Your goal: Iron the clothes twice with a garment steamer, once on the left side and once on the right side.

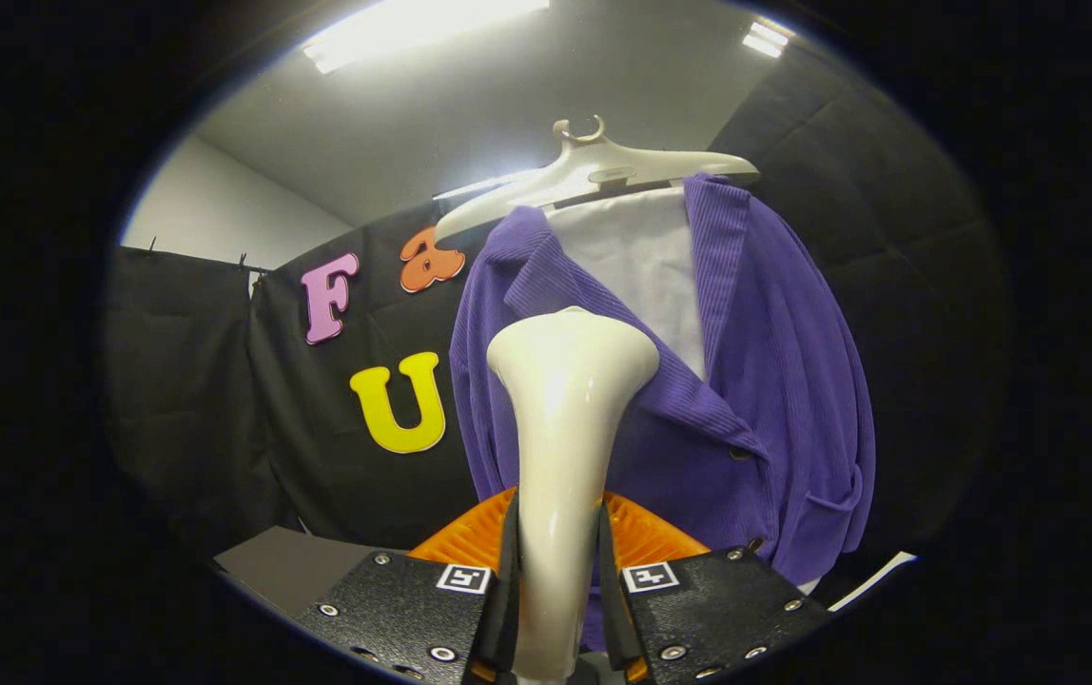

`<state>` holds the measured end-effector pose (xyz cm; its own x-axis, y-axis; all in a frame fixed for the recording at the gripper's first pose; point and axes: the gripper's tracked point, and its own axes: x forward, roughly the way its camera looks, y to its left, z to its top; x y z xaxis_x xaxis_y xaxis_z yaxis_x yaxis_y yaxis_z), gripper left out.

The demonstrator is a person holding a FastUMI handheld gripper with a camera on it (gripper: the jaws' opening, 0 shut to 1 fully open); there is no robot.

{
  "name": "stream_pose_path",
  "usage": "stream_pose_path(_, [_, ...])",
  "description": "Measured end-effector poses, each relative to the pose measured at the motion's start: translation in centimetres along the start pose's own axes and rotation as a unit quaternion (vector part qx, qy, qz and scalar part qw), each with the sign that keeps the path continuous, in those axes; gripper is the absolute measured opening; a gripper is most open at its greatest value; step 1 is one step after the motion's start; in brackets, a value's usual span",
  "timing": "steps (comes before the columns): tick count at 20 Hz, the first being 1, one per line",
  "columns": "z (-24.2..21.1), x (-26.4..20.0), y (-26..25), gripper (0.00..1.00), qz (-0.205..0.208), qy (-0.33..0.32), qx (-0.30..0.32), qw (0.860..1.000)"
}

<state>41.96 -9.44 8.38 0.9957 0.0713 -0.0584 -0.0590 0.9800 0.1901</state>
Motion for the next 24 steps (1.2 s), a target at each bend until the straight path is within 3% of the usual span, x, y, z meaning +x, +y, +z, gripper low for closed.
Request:
stream_pose_path(8, [-6.3,-1.6,-0.1,0.36,0.003,0.055,-0.003,0.998])
stream_pose_path(24, [-19.1,-4.1,-2.9,0.36,-0.042,0.144,0.007,0.989])
